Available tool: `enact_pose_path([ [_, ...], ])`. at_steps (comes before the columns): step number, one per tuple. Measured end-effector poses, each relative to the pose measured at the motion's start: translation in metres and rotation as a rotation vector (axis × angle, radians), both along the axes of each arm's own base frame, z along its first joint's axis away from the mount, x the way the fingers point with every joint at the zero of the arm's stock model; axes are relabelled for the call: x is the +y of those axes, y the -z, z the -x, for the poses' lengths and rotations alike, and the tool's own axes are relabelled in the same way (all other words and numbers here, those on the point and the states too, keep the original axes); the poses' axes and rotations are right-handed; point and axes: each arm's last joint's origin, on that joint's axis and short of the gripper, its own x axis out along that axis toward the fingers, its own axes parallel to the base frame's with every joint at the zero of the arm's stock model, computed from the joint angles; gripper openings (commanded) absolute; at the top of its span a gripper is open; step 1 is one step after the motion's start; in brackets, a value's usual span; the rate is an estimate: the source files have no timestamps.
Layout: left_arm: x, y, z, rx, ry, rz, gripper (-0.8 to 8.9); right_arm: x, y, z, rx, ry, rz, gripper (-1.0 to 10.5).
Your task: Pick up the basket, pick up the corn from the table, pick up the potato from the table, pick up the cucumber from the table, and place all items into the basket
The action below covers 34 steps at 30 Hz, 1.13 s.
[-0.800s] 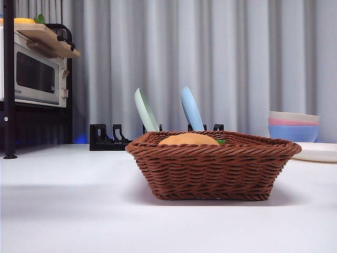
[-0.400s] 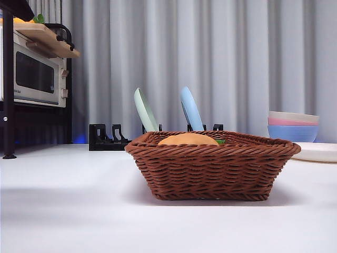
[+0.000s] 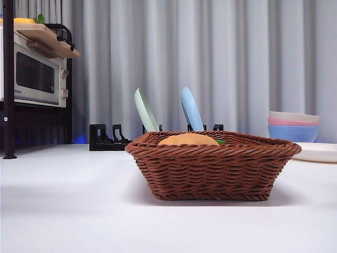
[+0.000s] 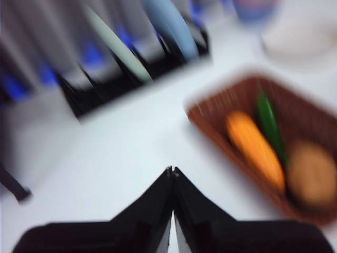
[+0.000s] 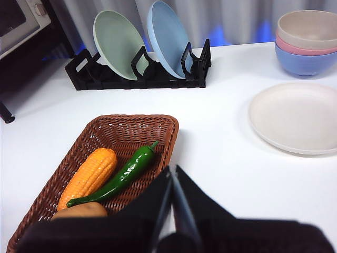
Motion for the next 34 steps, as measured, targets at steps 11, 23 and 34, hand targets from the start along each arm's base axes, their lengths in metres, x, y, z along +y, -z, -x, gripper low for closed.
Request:
enact_pose_path([
  [11,0.046,0.079,0.002,-0.180,-0.216,0.114,-0.04,0.000,0.000,0.000,0.000,0.000,0.000,0.0],
  [23,0.059,0.170,0.001,-0.076,-0.345,0.088,-0.04,0.000,0.000,0.000,0.000,0.000,0.000,0.0],
  [34,0.063,0.178,0.005,-0.057,-0.391,0.082,-0.04,0.000,0.000,0.000,0.000,0.000,0.000,0.0],
])
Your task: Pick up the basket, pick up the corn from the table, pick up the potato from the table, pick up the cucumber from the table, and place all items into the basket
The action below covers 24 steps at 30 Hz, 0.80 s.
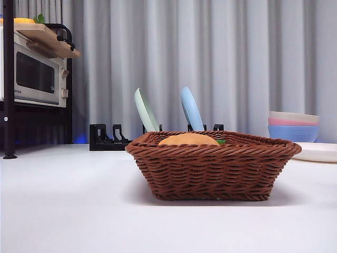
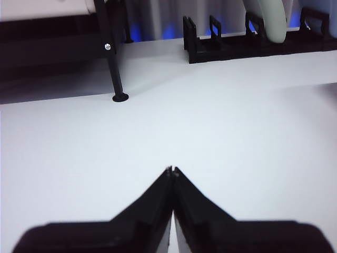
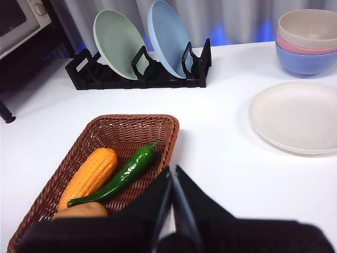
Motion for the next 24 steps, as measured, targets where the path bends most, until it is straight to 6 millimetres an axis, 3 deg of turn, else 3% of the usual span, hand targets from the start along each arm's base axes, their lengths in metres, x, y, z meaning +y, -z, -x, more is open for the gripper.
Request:
enact_pose_path([
  [24,0.0000,0.0000,0.0000,0.000,-0.001,0.000,-0.04,-0.0009,-0.0001,0.0001,-0.012,0.024,0.035,0.0],
])
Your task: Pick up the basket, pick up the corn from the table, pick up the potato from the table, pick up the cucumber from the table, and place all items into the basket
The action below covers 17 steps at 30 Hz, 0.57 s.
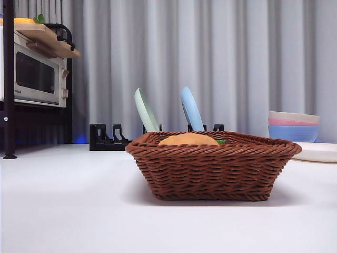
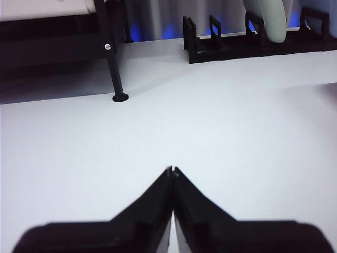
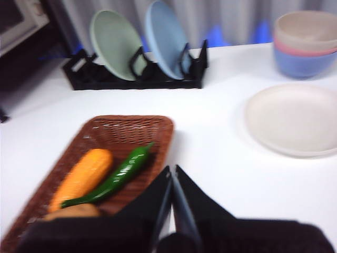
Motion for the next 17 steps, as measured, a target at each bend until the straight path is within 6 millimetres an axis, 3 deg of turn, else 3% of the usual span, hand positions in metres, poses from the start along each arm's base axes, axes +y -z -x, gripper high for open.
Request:
enact_pose_path([
  [7,0.000,0.000,0.000,0.000,0.000,0.000,-0.04,-0.004,0.008,0.005,-0.100,-0.019,0.099,0.0],
  [17,0.000,0.000,0.000,0.000,0.000,0.000,-0.04,-0.008,0.087,0.003,-0.263,-0.037,0.075,0.0],
])
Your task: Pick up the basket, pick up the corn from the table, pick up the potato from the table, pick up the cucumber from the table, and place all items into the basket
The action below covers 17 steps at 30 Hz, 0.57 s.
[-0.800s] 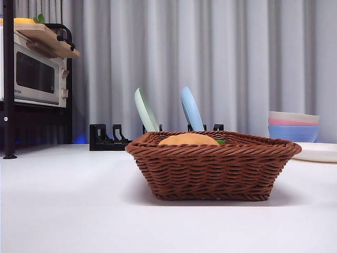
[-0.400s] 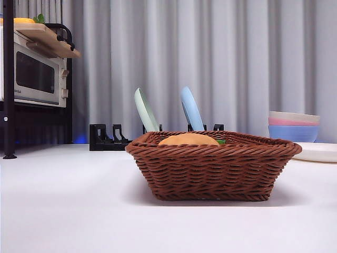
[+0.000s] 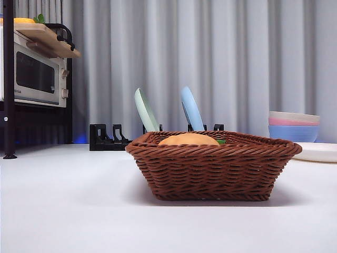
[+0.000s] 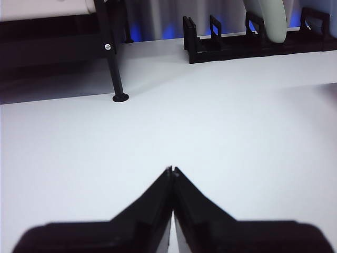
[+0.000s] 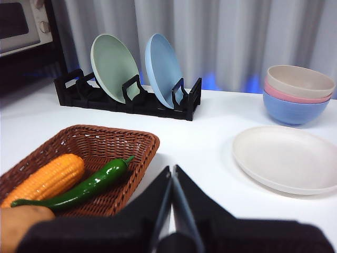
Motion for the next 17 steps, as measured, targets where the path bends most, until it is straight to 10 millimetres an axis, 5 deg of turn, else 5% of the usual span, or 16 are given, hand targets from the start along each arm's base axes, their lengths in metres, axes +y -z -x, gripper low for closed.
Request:
enact_pose_path([
  [9,0.000,0.000,0.000,0.000,0.000,0.000,-0.04,0.000,0.060,-0.002,-0.019,-0.001,-0.004,0.0],
  [17,0.000,0.000,0.000,0.000,0.000,0.000,-0.04,0.000,0.074,-0.002,-0.006,0.003,-0.002,0.0],
])
